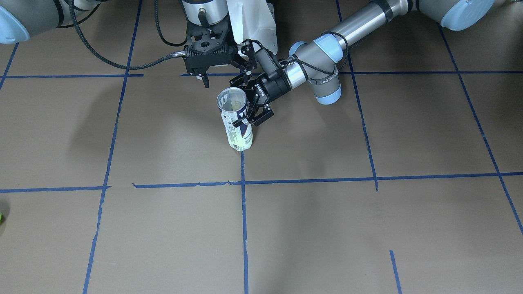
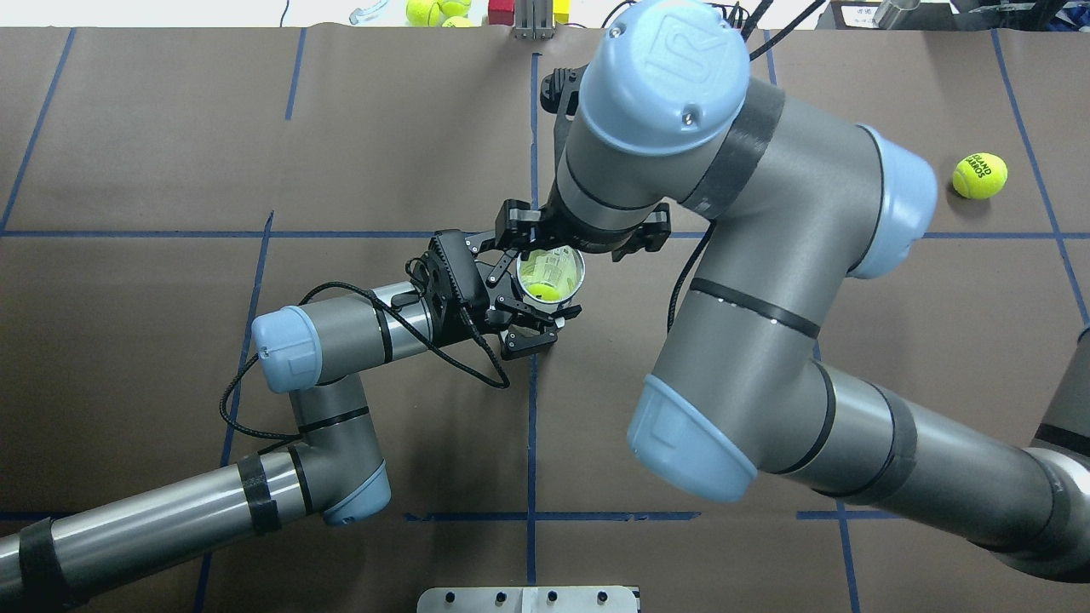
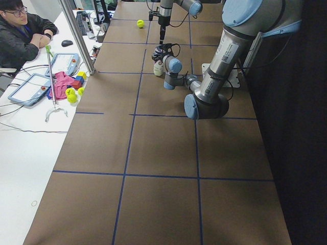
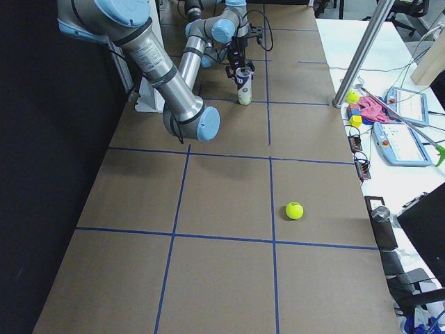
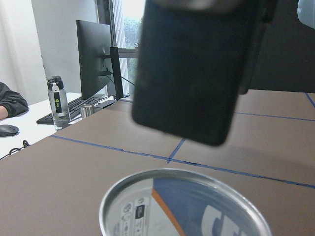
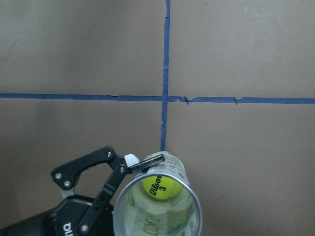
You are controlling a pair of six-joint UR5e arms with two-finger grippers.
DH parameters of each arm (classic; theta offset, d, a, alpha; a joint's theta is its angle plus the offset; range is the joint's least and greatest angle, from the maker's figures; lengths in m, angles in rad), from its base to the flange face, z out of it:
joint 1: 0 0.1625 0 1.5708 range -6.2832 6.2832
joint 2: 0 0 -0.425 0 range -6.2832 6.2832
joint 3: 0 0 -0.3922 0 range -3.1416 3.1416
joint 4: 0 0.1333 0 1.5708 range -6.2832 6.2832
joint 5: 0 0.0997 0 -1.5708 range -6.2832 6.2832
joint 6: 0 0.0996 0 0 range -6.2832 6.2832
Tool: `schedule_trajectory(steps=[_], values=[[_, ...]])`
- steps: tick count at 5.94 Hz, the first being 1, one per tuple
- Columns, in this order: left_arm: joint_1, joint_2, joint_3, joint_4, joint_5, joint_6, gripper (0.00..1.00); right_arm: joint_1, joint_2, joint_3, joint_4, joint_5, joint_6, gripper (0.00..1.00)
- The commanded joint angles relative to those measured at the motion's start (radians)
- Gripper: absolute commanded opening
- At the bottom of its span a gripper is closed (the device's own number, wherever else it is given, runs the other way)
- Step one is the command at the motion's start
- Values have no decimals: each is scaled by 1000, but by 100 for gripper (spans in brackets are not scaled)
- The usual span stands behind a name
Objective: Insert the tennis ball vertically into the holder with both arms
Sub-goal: 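Open the right gripper to drop the ball into the can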
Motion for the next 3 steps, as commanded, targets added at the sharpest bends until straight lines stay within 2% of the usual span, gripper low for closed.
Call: schedule_trajectory(steps=[1, 3], values=[[-2, 1, -1, -17, 12, -37, 90, 86, -42, -1, -2, 94, -129, 99], [-7, 6, -1, -37, 24, -45, 90, 198, -132, -1, 2, 148, -349, 99]])
